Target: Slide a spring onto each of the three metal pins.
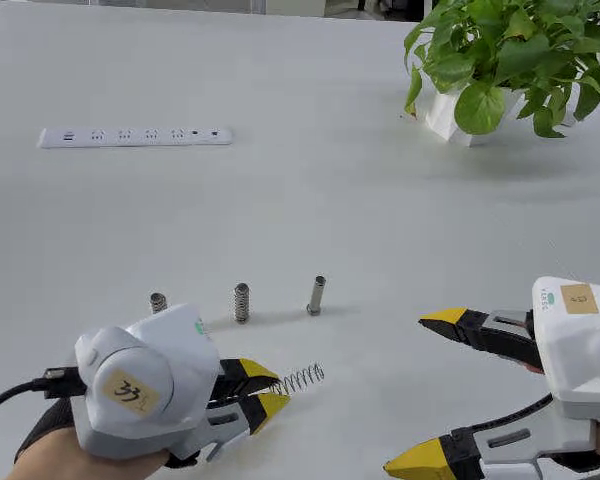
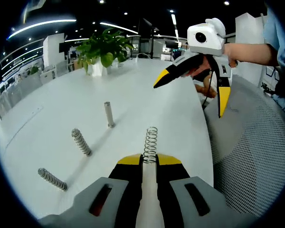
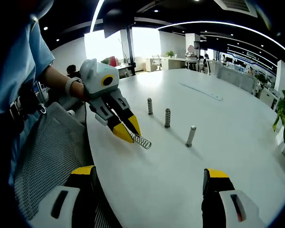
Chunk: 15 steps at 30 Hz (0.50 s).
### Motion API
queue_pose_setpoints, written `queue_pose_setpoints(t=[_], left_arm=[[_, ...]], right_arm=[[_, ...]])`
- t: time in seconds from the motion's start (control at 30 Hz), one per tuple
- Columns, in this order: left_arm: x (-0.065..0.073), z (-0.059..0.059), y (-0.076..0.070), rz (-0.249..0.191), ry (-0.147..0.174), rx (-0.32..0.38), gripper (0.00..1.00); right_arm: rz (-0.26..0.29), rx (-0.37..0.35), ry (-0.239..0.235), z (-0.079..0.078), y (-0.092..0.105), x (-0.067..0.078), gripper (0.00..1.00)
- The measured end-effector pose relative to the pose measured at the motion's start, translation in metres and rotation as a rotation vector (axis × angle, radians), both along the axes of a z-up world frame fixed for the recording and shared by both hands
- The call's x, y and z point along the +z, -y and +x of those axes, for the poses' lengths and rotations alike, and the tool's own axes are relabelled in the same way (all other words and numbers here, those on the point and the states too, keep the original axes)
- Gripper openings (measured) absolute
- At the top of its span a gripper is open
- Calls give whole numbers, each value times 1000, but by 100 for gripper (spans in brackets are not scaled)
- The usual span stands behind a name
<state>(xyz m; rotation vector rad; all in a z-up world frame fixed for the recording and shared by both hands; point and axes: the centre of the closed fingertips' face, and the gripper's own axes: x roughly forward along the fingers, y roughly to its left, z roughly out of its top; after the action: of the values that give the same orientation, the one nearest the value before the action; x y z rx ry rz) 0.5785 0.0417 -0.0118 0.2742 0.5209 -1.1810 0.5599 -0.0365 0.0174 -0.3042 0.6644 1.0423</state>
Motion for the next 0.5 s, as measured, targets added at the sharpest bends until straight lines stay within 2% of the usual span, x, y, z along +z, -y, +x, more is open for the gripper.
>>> queue_pose_setpoints(t=[0.07,0.23,0.37,0.43,0.5], left_arm=[[5,-5,-2,-28,-1,-5,6],[16,-17,-7,-59,6,-30,6],[21,-25,-12,-67,17,-48,6],[26,-28,-15,-77,21,-47,6],[30,-30,-17,-81,28,-50,6]], right_arm=[[13,31,-1,-1,-10,3,92],[28,112,-15,-4,-32,8,89],[35,173,-21,-7,-45,13,85],[36,198,-40,-9,-50,15,81],[50,230,-82,-15,-56,17,73]])
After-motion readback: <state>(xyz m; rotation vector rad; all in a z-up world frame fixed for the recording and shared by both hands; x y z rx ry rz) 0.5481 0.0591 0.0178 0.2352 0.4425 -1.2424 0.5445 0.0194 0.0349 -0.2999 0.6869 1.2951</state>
